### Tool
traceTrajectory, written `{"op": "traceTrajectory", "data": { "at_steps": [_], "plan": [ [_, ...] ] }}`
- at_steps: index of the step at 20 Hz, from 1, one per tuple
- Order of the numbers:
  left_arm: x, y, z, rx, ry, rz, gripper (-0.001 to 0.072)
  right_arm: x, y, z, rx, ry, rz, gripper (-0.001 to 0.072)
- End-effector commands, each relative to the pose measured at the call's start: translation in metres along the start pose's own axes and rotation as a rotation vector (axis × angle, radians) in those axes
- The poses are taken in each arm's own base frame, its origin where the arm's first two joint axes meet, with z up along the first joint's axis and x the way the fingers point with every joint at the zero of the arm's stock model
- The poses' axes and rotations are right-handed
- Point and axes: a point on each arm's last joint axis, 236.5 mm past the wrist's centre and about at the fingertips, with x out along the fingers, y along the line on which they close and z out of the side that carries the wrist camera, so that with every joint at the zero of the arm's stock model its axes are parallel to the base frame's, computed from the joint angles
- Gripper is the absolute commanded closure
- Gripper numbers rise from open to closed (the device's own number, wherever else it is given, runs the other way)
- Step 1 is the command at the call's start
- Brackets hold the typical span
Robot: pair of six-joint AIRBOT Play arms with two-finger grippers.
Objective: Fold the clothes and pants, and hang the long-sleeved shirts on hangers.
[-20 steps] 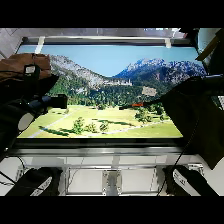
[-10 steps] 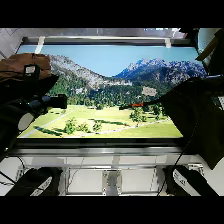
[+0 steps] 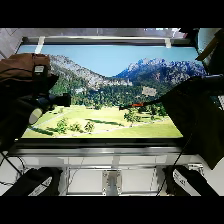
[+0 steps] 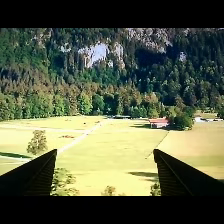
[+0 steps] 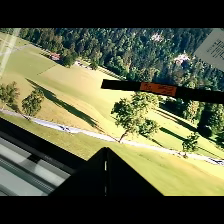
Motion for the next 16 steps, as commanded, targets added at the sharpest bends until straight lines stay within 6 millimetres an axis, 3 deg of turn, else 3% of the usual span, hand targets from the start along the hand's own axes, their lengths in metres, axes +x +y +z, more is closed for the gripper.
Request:
{"op": "traceTrajectory", "data": {
  "at_steps": [1,6,7,9,12,14,16],
  "plan": [
    [0.030,0.000,-0.018,0.026,0.082,0.024,-0.0001,0.007,-0.008,0.003,0.014,-0.008,-0.015,0.0693],
    [0.078,0.001,-0.064,0.061,0.264,0.061,0.0000,0.018,-0.014,-0.002,0.034,0.021,-0.007,0.0693],
    [0.085,0.004,-0.069,0.077,0.281,0.075,0.0000,0.018,-0.014,-0.002,0.035,0.023,-0.006,0.0693],
    [0.092,0.029,-0.061,0.146,0.269,0.155,0.0000,0.019,-0.014,-0.002,0.036,0.024,-0.006,0.0693],
    [0.084,0.096,-0.030,0.050,0.210,0.290,0.0001,0.019,-0.015,-0.002,0.036,0.024,-0.007,0.0693],
    [0.070,0.163,-0.018,-0.123,0.177,0.398,0.0001,0.019,-0.015,-0.002,0.036,0.024,-0.007,0.0693],
    [0.047,0.236,-0.023,-0.299,0.157,0.506,0.0001,0.019,-0.015,-0.002,0.036,0.024,-0.007,0.0693]
  ]
}}
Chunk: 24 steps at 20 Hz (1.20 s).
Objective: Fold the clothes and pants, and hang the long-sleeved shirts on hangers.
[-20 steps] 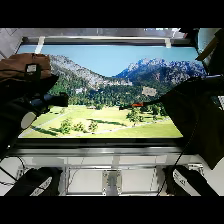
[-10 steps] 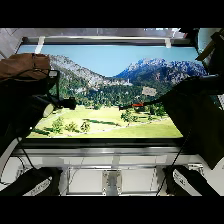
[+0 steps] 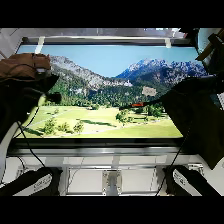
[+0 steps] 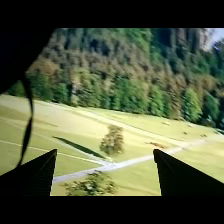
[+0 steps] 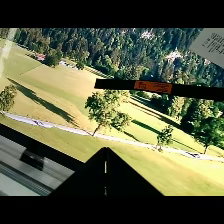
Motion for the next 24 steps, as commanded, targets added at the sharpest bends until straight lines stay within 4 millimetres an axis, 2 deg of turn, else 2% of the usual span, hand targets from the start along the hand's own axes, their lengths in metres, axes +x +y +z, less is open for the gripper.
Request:
{"op": "traceTrajectory", "data": {
  "at_steps": [1,2,4,6,8,9,10,11,18,24],
  "plan": [
    [0.008,0.123,0.001,-0.301,0.007,0.157,0.0001,0.000,0.000,0.000,0.000,0.000,0.001,0.0693],
    [0.010,0.155,-0.009,-0.421,0.013,0.176,0.0001,0.000,0.000,0.000,0.000,0.000,0.001,0.0693],
    [0.016,0.198,-0.028,-0.684,0.008,0.158,0.0001,0.000,0.000,0.001,0.000,-0.003,0.000,0.0693],
    [0.024,0.226,-0.034,-0.911,-0.036,0.112,0.0001,0.000,-0.001,0.003,0.000,-0.010,-0.002,0.0693],
    [0.033,0.242,-0.028,-1.042,-0.106,0.055,0.0002,0.000,-0.001,0.004,0.000,-0.014,-0.003,0.0693],
    [0.038,0.245,-0.026,-1.061,-0.124,0.037,0.0003,0.000,-0.001,0.004,0.000,-0.017,-0.004,0.0693],
    [0.047,0.248,-0.031,-1.075,-0.114,0.035,0.0035,0.000,-0.001,0.004,0.000,-0.018,-0.004,0.0693],
    [0.056,0.248,-0.039,-1.069,-0.087,0.039,0.0103,0.000,-0.001,0.004,0.000,-0.018,-0.004,0.0693],
    [0.103,0.241,-0.071,-1.085,0.013,0.044,0.0102,0.000,-0.002,0.004,0.000,-0.017,-0.007,0.0693],
    [0.126,0.252,-0.050,-1.224,-0.127,0.026,0.0102,0.000,-0.003,0.008,0.001,-0.034,-0.012,0.0693]
  ]
}}
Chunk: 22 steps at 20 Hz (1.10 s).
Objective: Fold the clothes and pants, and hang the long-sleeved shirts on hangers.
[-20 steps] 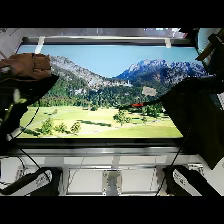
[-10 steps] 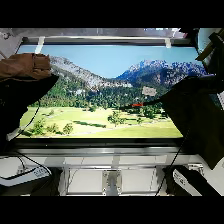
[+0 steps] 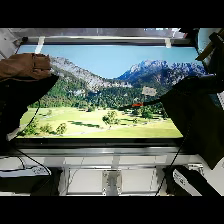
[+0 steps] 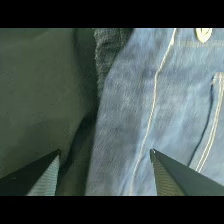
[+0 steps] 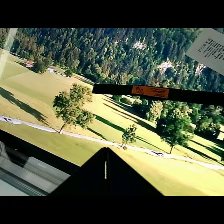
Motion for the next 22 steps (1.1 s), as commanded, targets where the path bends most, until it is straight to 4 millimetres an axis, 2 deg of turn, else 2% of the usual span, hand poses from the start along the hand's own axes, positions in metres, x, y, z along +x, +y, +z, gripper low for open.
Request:
{"op": "traceTrajectory", "data": {
  "at_steps": [1,2,3,5,6,8,10,12,14,16,18,20,22],
  "plan": [
    [0.016,-0.006,0.009,-0.087,-0.056,-0.041,0.0104,0.000,-0.002,0.007,0.002,-0.029,-0.008,0.0693],
    [0.020,-0.008,0.008,-0.083,-0.053,-0.042,0.0155,0.000,-0.003,0.011,0.007,-0.044,-0.012,0.0693],
    [0.022,-0.008,0.009,-0.083,-0.053,-0.041,0.0277,0.000,-0.004,0.013,0.008,-0.053,-0.015,0.0693],
    [0.020,-0.013,0.016,-0.079,-0.067,-0.051,0.0641,0.000,-0.004,0.013,0.008,-0.055,-0.015,0.0693],
    [0.015,-0.018,0.021,-0.064,-0.077,-0.060,0.0692,0.000,-0.004,0.013,0.007,-0.055,-0.015,0.0693],
    [-0.005,-0.033,0.035,-0.009,-0.109,-0.090,0.0692,0.000,-0.006,0.012,0.006,-0.050,-0.026,0.0693],
    [-0.042,-0.055,0.051,0.067,-0.152,-0.134,0.0693,-0.001,-0.018,0.004,-0.001,-0.017,-0.078,0.0693],
    [-0.097,-0.082,0.062,0.146,-0.206,-0.191,0.0693,-0.007,-0.040,-0.009,-0.013,0.043,-0.178,0.0693],
    [-0.162,-0.111,0.062,0.224,-0.256,-0.263,0.0693,-0.019,-0.064,-0.026,-0.019,0.121,-0.293,0.0693],
    [-0.223,-0.141,0.041,0.314,-0.271,-0.345,0.0693,-0.036,-0.086,-0.042,-0.028,0.198,-0.403,0.0693],
    [-0.269,-0.168,-0.003,0.388,-0.208,-0.444,0.0693,-0.050,-0.102,-0.050,-0.068,0.252,-0.487,0.0693],
    [-0.298,-0.195,-0.066,0.487,-0.076,-0.550,0.0693,-0.056,-0.110,-0.052,-0.128,0.280,-0.520,0.0693],
    [-0.316,-0.216,-0.138,0.601,0.092,-0.650,0.0693,-0.056,-0.113,-0.043,-0.157,0.247,-0.530,0.0693]
  ]
}}
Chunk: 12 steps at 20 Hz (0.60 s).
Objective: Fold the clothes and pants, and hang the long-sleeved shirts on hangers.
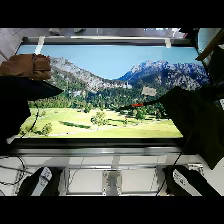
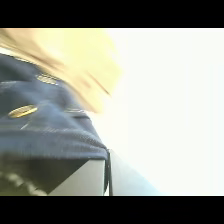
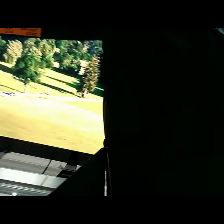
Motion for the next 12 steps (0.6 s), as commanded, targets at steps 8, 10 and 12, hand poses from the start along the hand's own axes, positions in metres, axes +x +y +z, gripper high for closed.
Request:
{"op": "traceTrajectory", "data": {
  "at_steps": [8,10,12],
  "plan": [
    [-0.094,-0.290,-0.231,0.255,0.470,-0.793,0.0693,-0.002,-0.020,0.005,-0.050,-0.018,-0.085,0.0693],
    [-0.100,-0.292,-0.277,0.386,0.555,-0.799,0.0693,-0.002,-0.020,0.005,-0.050,-0.019,-0.085,0.0693],
    [-0.100,-0.287,-0.330,0.469,0.693,-0.780,0.0693,-0.002,-0.020,0.005,-0.049,-0.019,-0.084,0.0693]
  ]
}}
